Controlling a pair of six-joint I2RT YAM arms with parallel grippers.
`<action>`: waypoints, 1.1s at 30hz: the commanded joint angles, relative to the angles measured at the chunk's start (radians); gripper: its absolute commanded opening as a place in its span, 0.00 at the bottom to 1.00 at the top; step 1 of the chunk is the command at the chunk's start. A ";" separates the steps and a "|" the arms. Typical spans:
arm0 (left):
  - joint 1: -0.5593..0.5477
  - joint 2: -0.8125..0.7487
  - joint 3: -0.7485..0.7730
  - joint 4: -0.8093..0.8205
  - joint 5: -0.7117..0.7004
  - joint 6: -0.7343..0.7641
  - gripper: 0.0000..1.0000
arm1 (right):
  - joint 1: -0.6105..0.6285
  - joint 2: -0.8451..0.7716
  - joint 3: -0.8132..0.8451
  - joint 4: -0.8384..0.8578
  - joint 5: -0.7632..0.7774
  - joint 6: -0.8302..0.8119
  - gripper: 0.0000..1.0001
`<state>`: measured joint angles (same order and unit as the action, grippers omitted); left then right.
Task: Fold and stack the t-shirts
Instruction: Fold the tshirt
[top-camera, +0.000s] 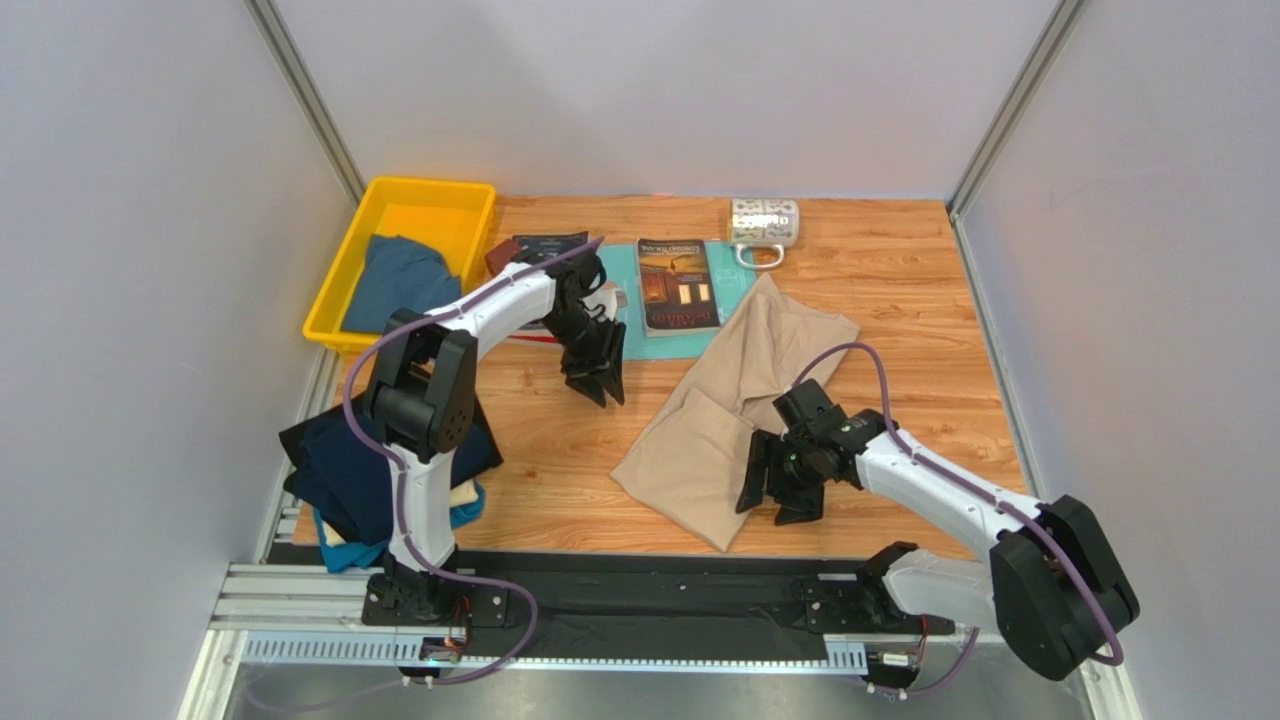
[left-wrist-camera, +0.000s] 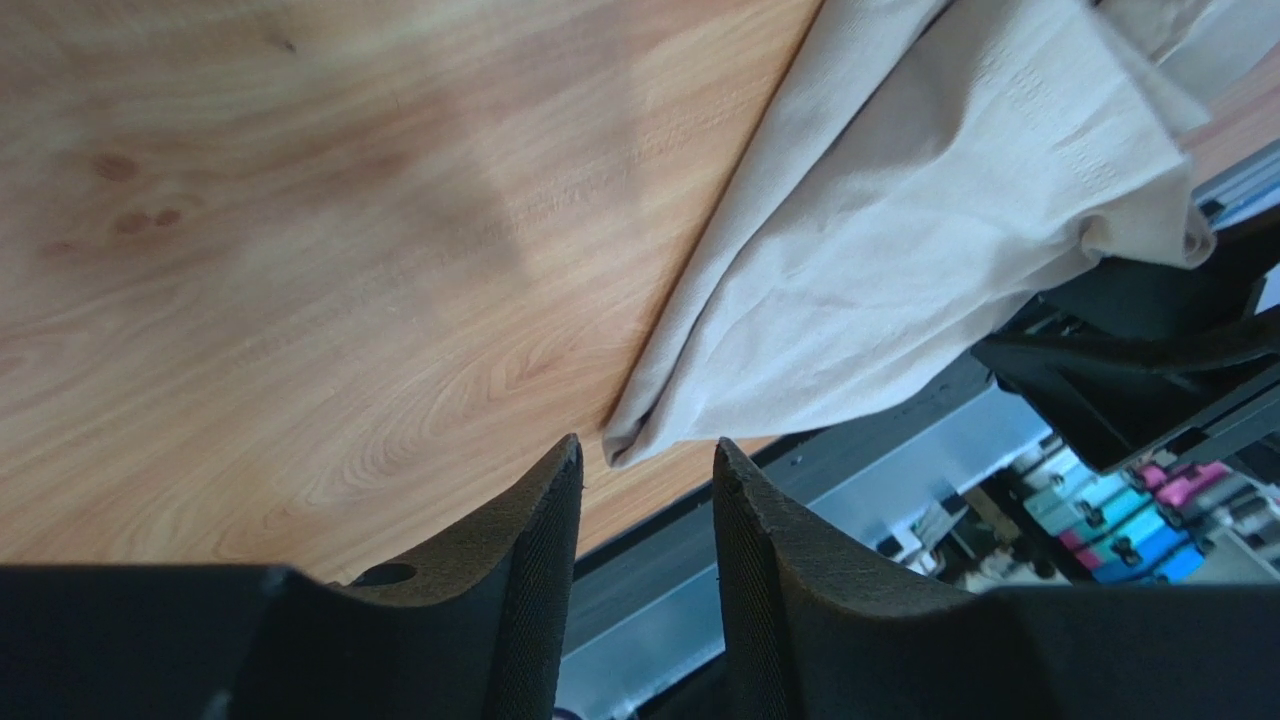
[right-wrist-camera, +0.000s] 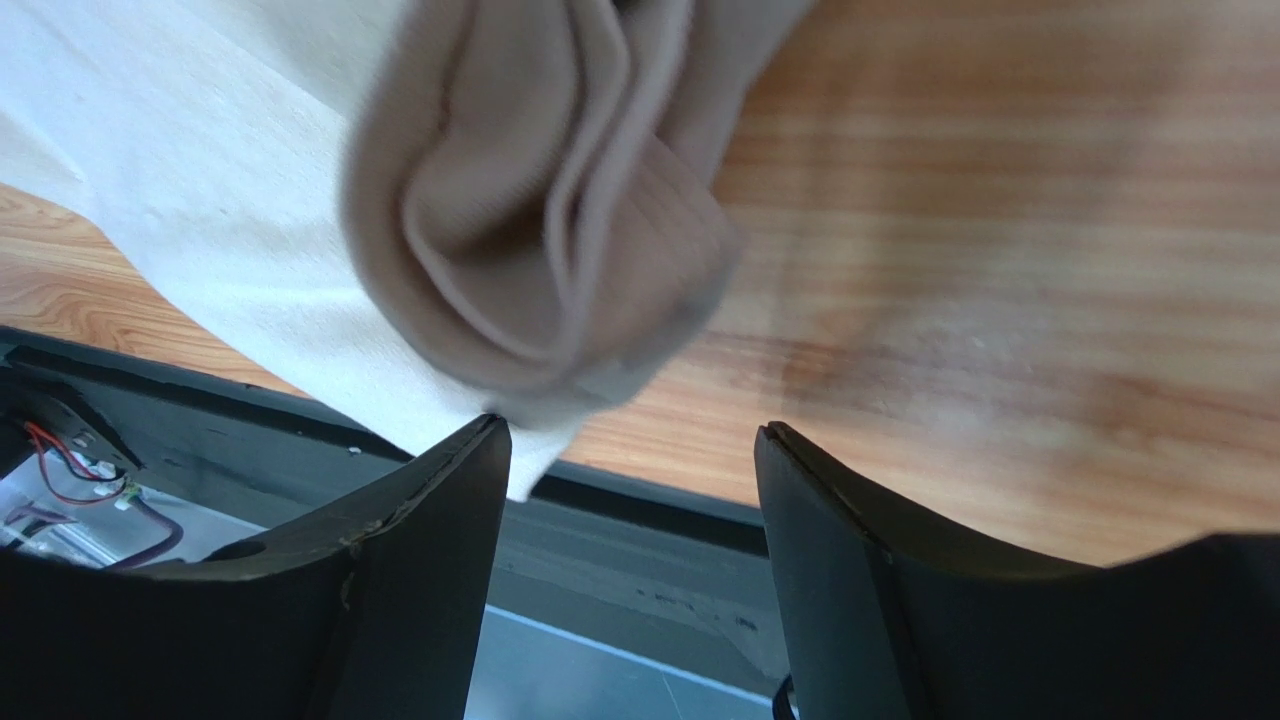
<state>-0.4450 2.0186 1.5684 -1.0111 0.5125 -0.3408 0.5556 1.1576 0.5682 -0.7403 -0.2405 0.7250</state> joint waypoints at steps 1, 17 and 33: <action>0.002 -0.014 -0.076 0.006 0.113 0.051 0.45 | 0.006 0.024 -0.034 0.151 -0.055 -0.033 0.66; 0.000 -0.044 -0.211 0.055 0.270 0.097 0.52 | 0.067 -0.118 -0.159 0.177 -0.122 -0.021 0.67; -0.027 -0.023 -0.291 0.144 0.271 0.086 0.52 | 0.167 -0.072 -0.215 0.332 -0.037 -0.001 0.67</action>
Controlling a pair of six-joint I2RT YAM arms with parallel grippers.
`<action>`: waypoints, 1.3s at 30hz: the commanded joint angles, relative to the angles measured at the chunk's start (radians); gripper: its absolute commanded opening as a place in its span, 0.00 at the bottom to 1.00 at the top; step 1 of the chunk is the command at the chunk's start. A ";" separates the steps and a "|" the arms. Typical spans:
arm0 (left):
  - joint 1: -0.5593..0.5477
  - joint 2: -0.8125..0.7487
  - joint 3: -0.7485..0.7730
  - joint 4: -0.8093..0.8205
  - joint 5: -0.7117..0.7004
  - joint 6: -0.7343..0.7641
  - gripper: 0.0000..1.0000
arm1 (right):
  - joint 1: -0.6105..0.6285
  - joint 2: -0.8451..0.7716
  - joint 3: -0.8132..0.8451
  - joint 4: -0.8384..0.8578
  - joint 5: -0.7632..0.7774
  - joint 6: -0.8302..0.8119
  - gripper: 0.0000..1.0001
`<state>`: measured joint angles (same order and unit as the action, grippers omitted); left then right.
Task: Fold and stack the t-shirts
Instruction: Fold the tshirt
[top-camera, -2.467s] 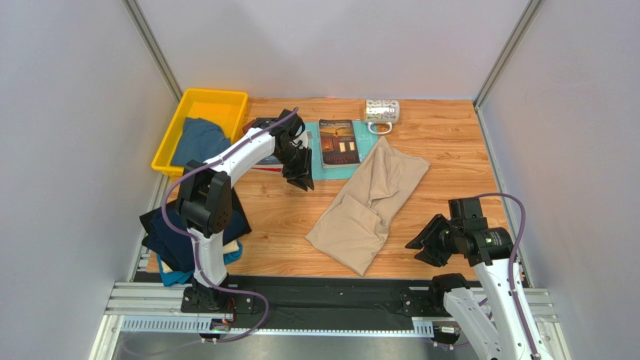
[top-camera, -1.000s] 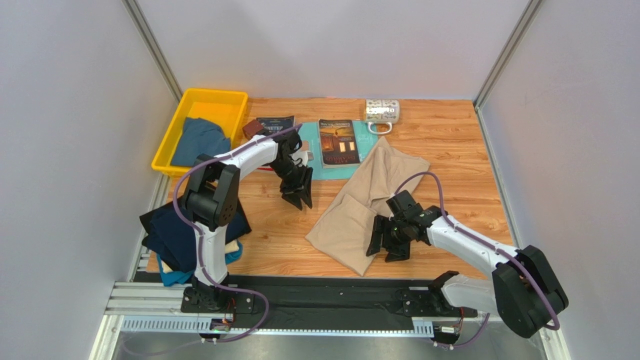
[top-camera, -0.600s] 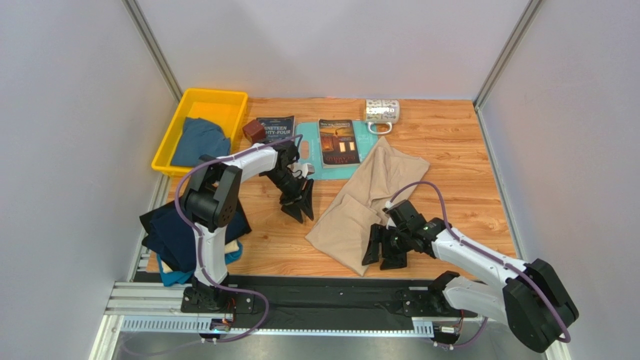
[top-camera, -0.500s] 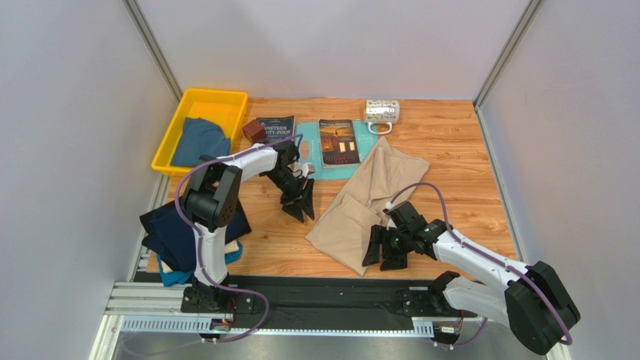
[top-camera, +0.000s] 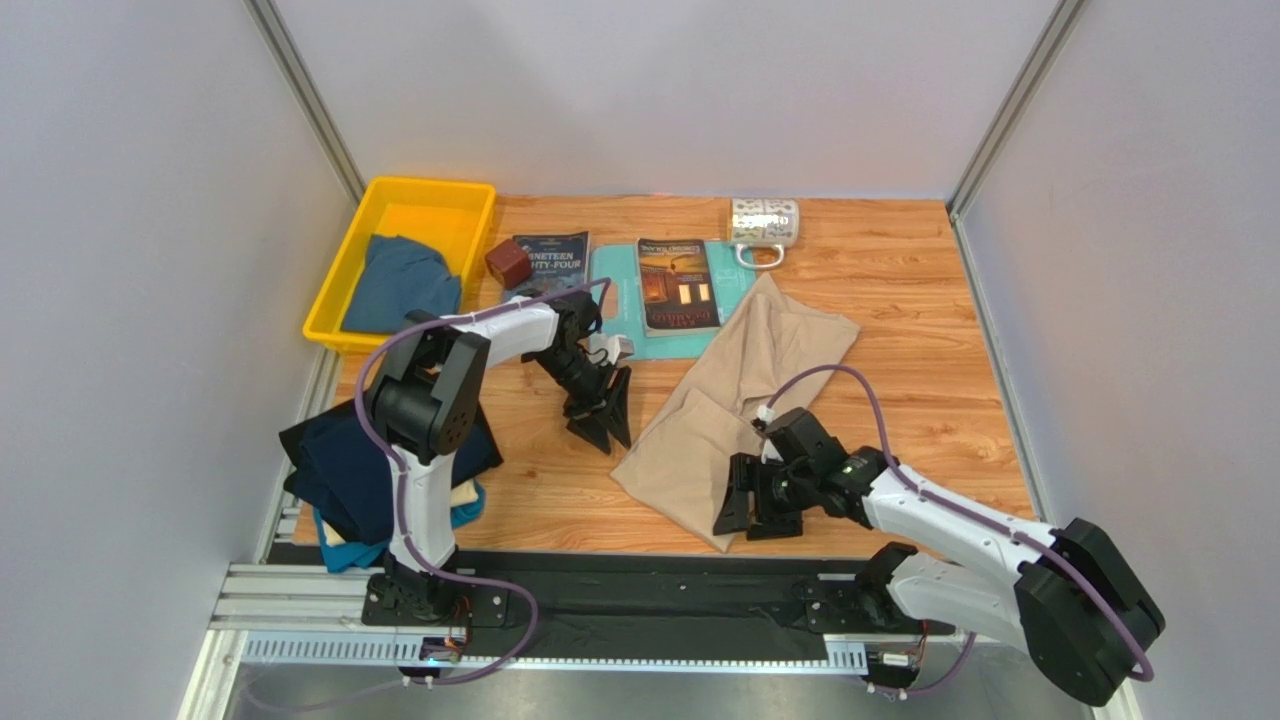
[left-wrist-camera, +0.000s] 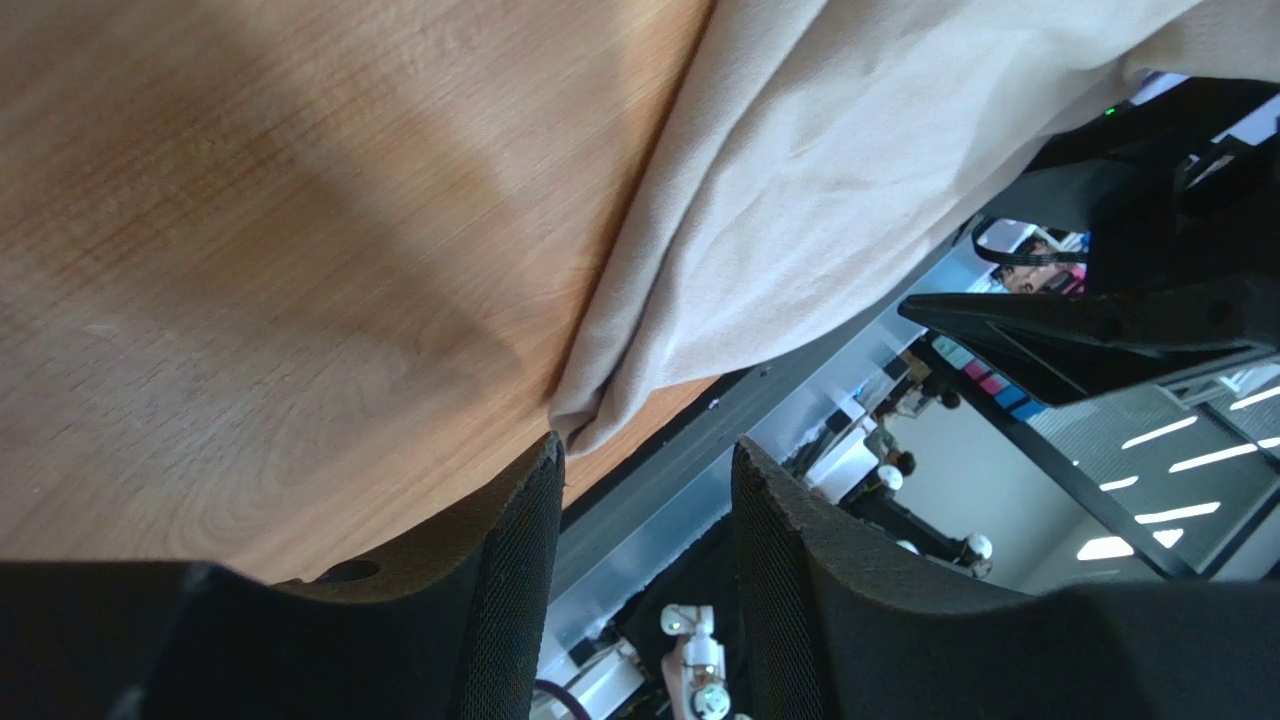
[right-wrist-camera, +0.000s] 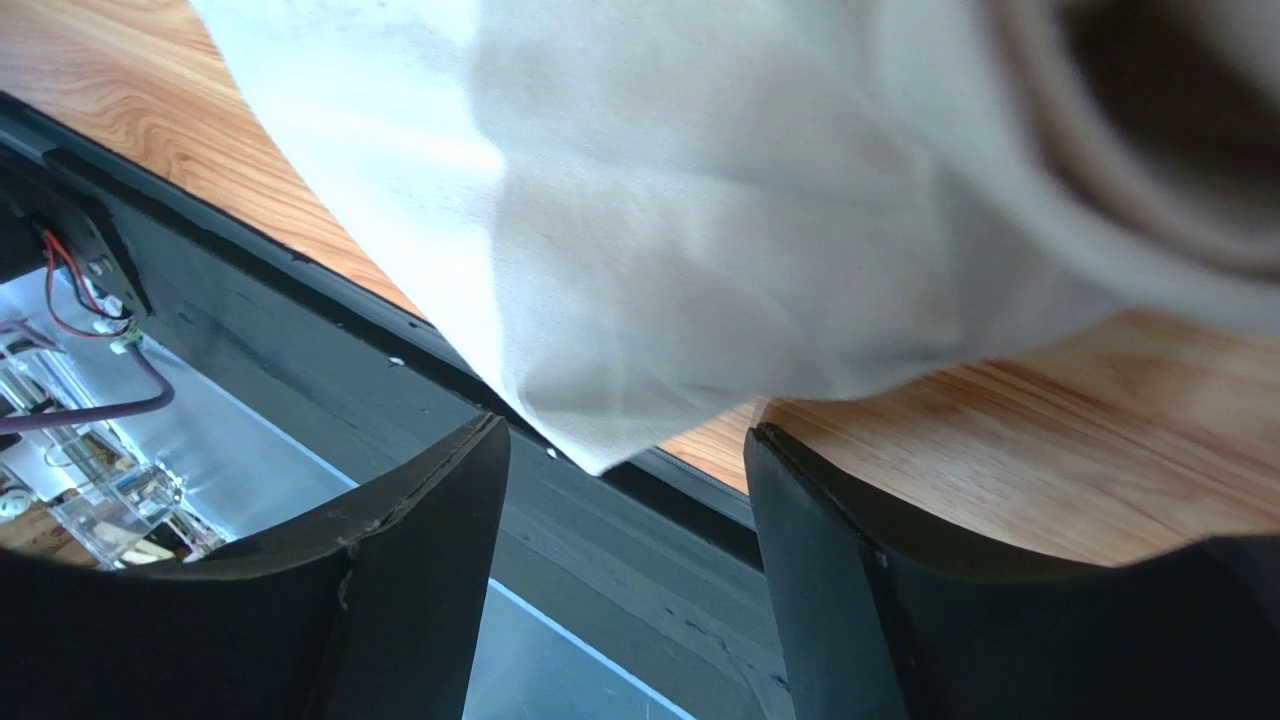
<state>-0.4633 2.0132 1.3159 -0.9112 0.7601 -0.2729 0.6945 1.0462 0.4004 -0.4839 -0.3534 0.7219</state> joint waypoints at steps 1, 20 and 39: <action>-0.009 -0.019 -0.058 0.051 0.025 0.017 0.52 | 0.033 0.060 -0.051 0.080 0.082 -0.001 0.67; -0.011 0.041 -0.107 0.170 0.034 -0.029 0.50 | 0.065 0.187 -0.066 0.093 0.157 0.085 0.65; -0.017 0.019 -0.167 0.202 0.036 -0.042 0.49 | 0.129 -0.035 -0.094 -0.202 0.218 0.200 0.65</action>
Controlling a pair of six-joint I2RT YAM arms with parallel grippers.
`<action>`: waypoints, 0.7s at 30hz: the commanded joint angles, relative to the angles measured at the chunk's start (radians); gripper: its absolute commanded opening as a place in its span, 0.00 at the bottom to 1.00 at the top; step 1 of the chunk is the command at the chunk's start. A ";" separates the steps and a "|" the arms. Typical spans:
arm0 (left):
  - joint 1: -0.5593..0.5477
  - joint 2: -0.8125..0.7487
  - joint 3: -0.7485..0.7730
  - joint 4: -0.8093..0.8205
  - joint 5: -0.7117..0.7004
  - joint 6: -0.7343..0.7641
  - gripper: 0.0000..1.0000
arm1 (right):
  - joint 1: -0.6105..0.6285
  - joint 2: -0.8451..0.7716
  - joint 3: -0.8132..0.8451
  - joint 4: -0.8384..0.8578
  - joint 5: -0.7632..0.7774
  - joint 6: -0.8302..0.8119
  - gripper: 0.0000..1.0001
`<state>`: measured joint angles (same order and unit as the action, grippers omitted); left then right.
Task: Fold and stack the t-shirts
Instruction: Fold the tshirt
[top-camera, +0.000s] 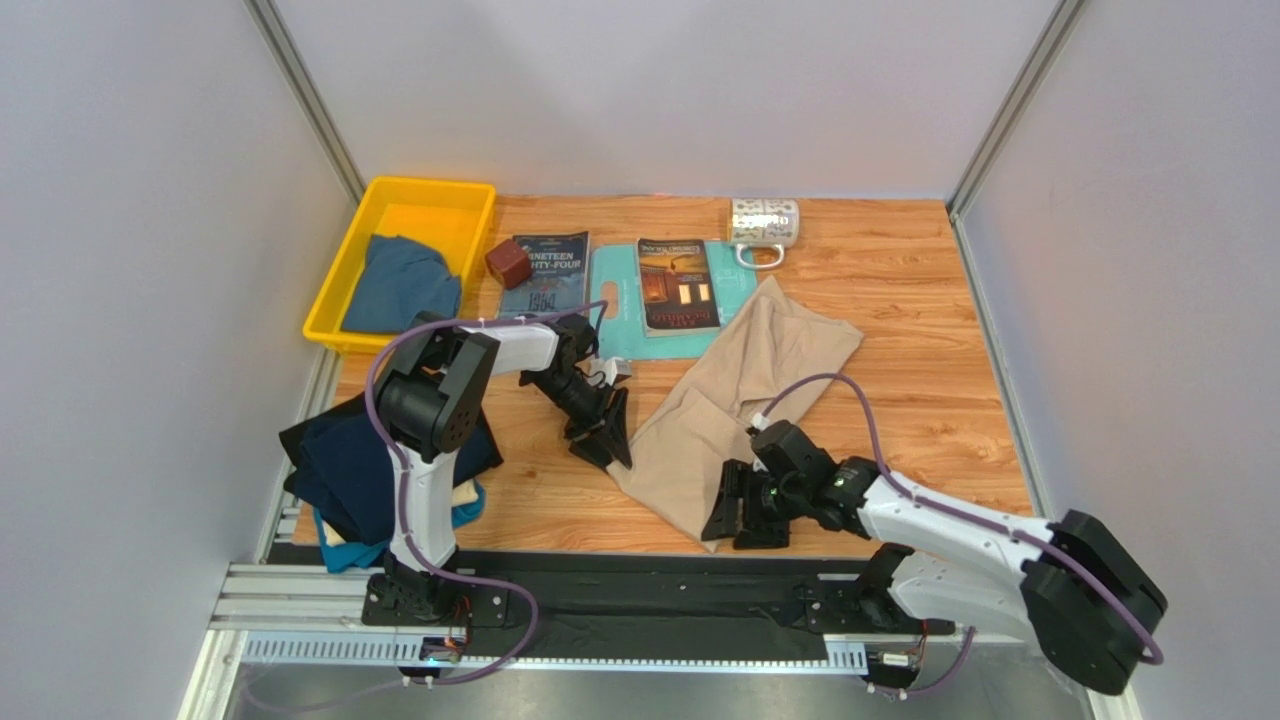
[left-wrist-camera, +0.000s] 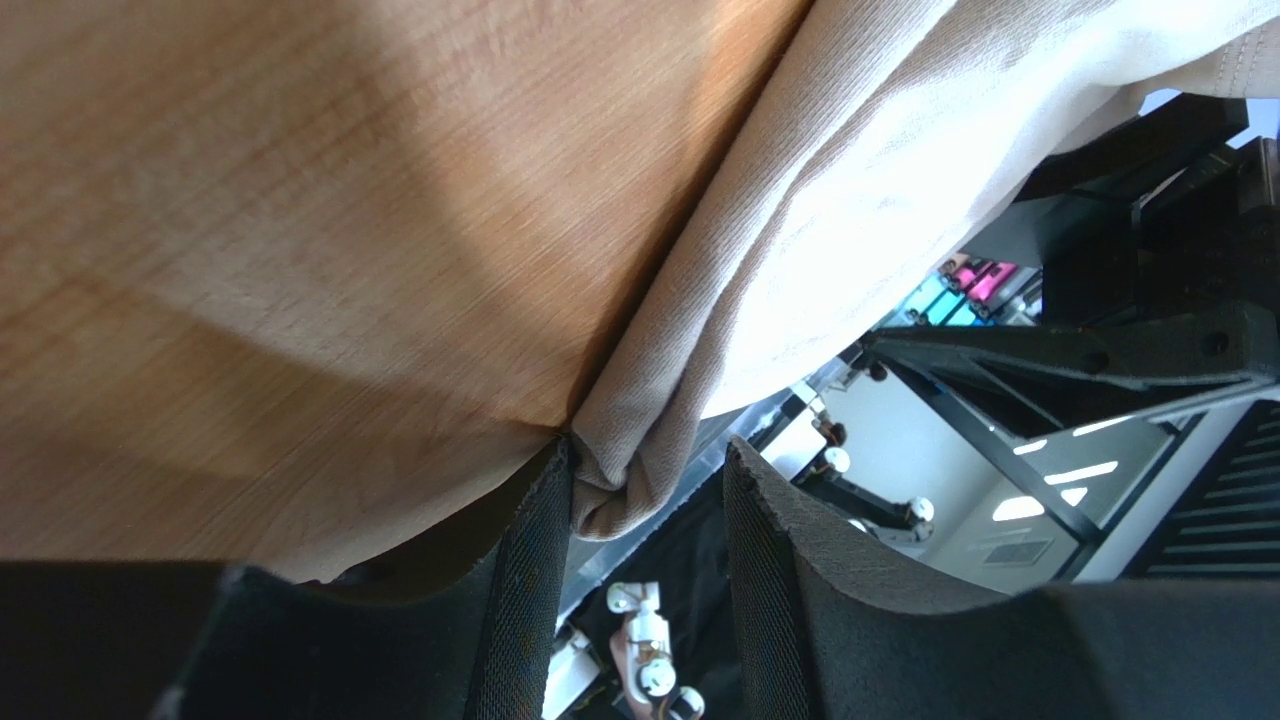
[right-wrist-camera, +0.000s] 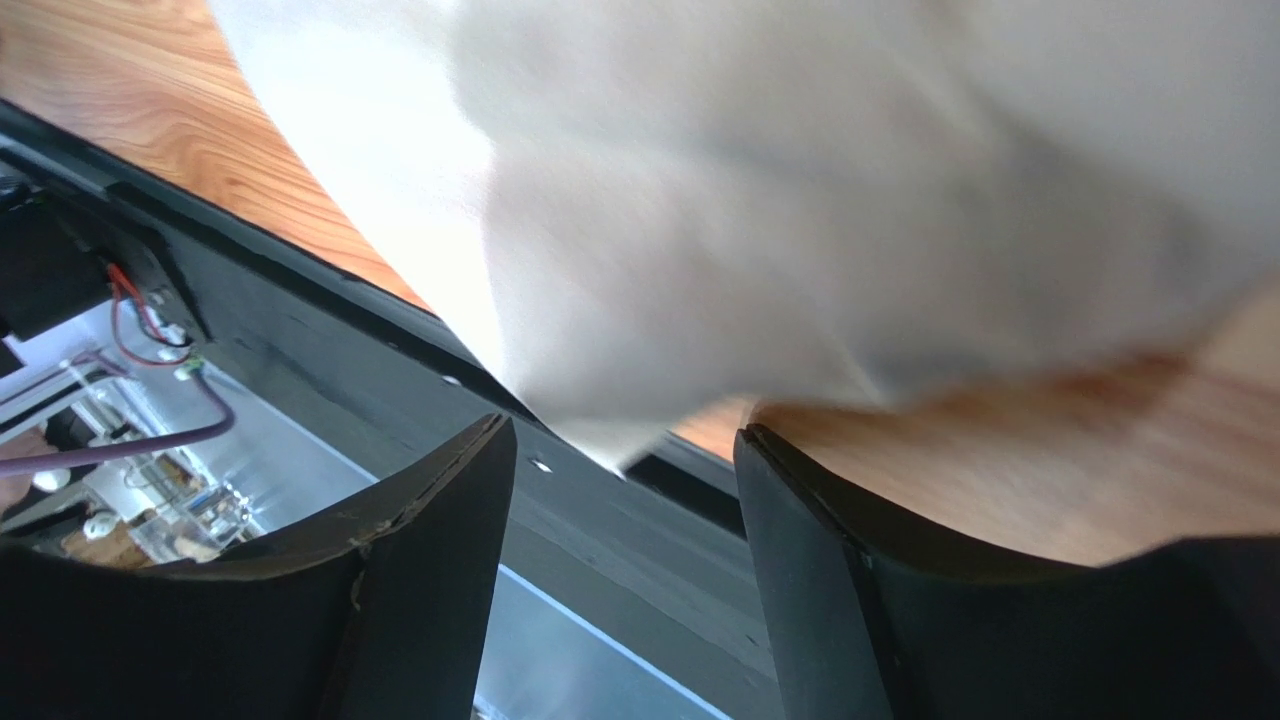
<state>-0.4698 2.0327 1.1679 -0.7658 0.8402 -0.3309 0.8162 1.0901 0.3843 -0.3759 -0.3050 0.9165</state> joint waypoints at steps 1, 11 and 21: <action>-0.010 0.000 -0.019 0.059 -0.044 0.016 0.49 | 0.008 -0.102 -0.087 -0.325 0.172 0.016 0.65; -0.018 -0.002 -0.024 0.063 -0.039 0.015 0.49 | 0.011 -0.139 -0.121 -0.322 0.175 0.078 0.65; -0.018 -0.011 -0.028 0.057 -0.038 0.018 0.49 | 0.014 -0.200 0.072 -0.380 0.181 -0.018 0.64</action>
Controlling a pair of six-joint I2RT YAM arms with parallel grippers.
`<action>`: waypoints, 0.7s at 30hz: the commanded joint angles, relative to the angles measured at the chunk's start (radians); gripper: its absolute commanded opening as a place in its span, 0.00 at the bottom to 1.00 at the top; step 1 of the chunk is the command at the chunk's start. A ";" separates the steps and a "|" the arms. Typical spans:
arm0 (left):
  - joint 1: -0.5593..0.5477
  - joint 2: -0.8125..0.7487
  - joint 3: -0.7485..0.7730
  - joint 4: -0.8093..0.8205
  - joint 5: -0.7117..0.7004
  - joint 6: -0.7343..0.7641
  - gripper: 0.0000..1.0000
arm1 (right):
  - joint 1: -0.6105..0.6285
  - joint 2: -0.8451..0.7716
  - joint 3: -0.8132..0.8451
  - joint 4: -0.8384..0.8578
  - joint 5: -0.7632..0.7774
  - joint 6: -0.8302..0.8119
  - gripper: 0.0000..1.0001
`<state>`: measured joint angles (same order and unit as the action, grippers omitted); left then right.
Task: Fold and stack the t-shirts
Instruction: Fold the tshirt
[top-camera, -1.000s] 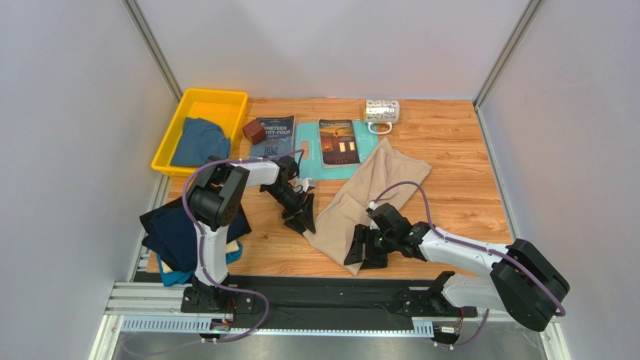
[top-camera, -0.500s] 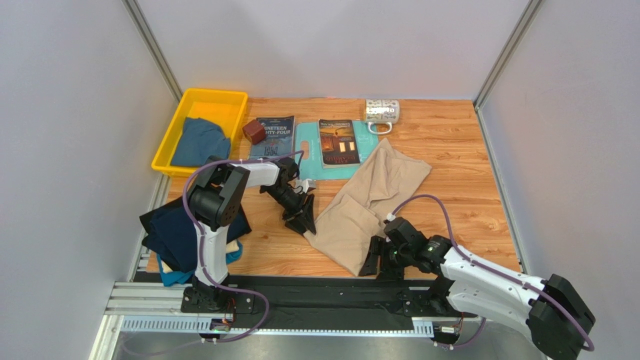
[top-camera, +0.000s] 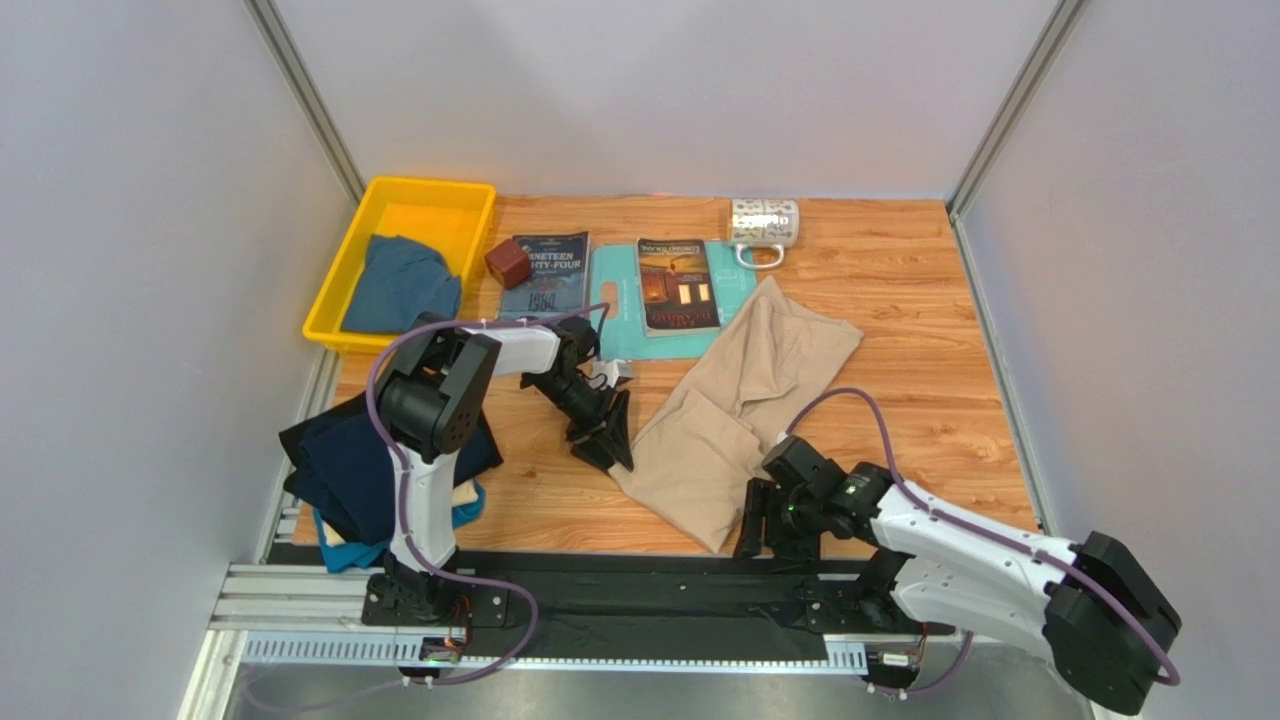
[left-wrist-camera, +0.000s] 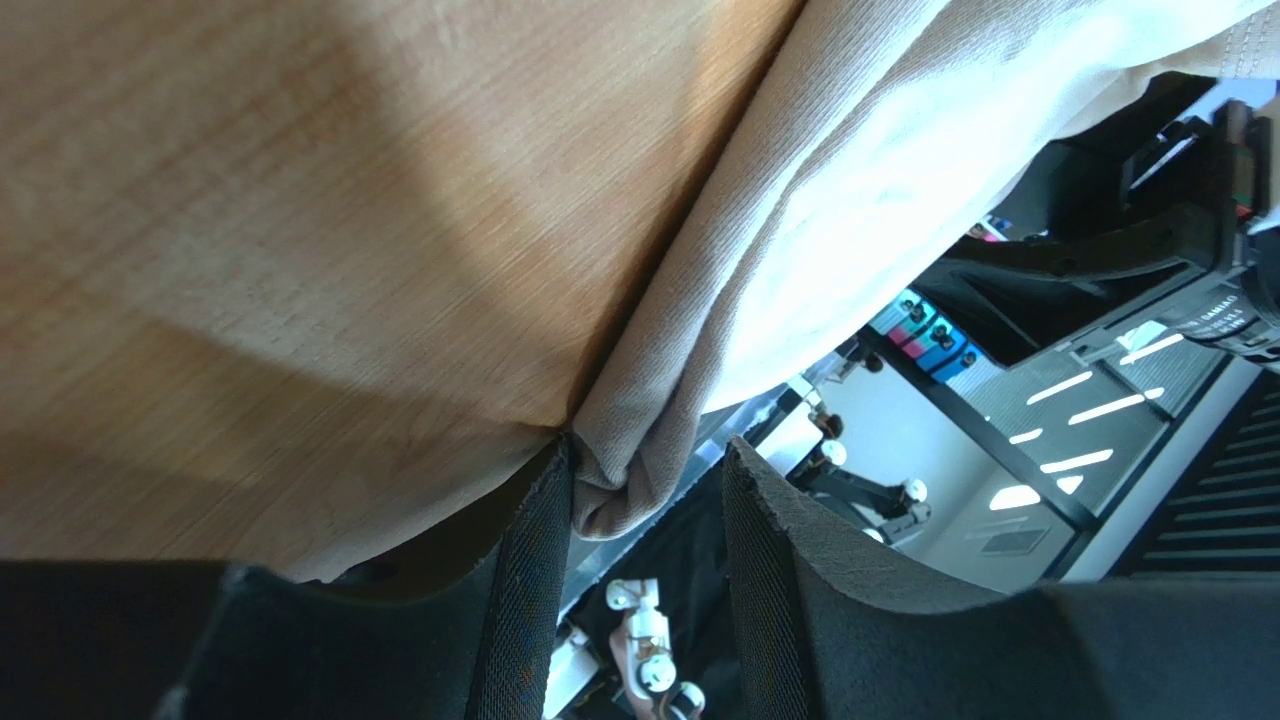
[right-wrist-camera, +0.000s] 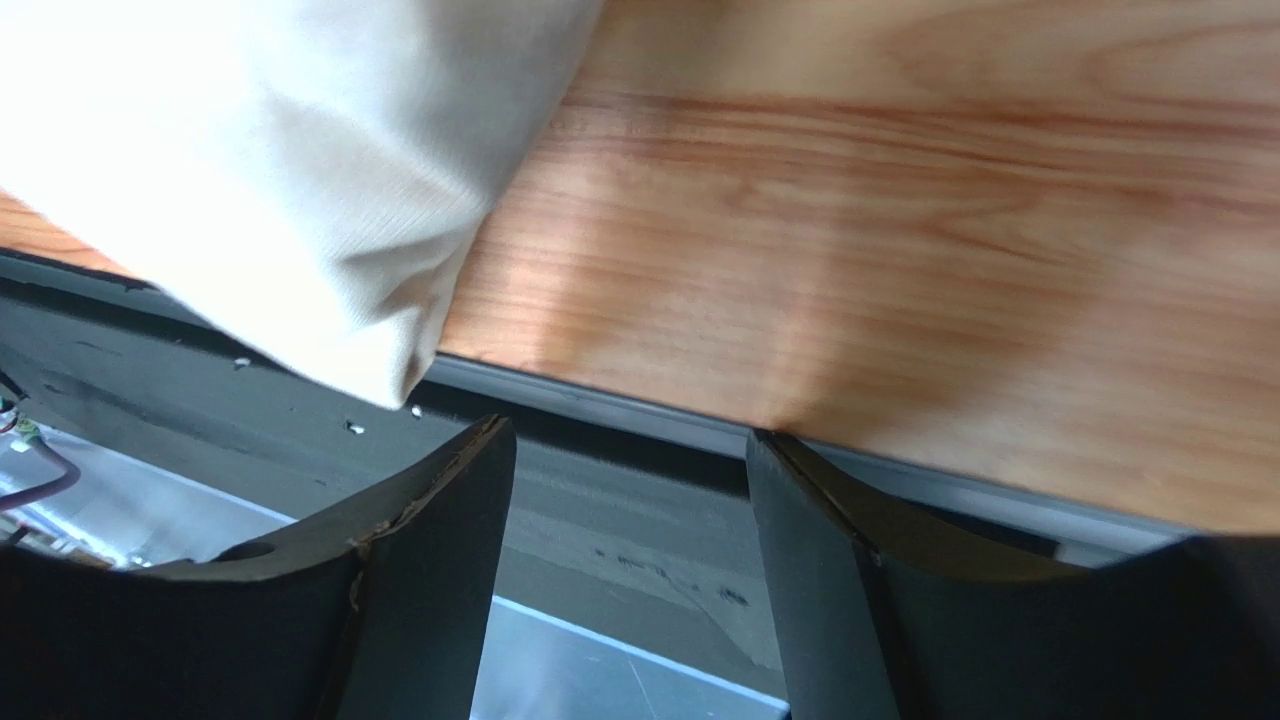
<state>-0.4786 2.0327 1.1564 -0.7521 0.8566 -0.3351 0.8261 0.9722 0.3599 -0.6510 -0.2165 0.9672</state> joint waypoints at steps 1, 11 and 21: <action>-0.009 -0.009 -0.015 0.040 -0.054 0.022 0.49 | 0.002 -0.105 0.112 -0.122 0.100 -0.070 0.65; -0.009 0.003 -0.004 0.037 -0.051 0.025 0.48 | 0.002 -0.080 0.082 -0.147 0.082 -0.074 0.64; -0.009 -0.006 -0.015 0.036 -0.056 0.028 0.48 | 0.002 0.031 0.132 -0.073 0.077 -0.123 0.64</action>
<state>-0.4786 2.0327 1.1564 -0.7525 0.8562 -0.3347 0.8265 0.9871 0.4324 -0.7643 -0.1539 0.8871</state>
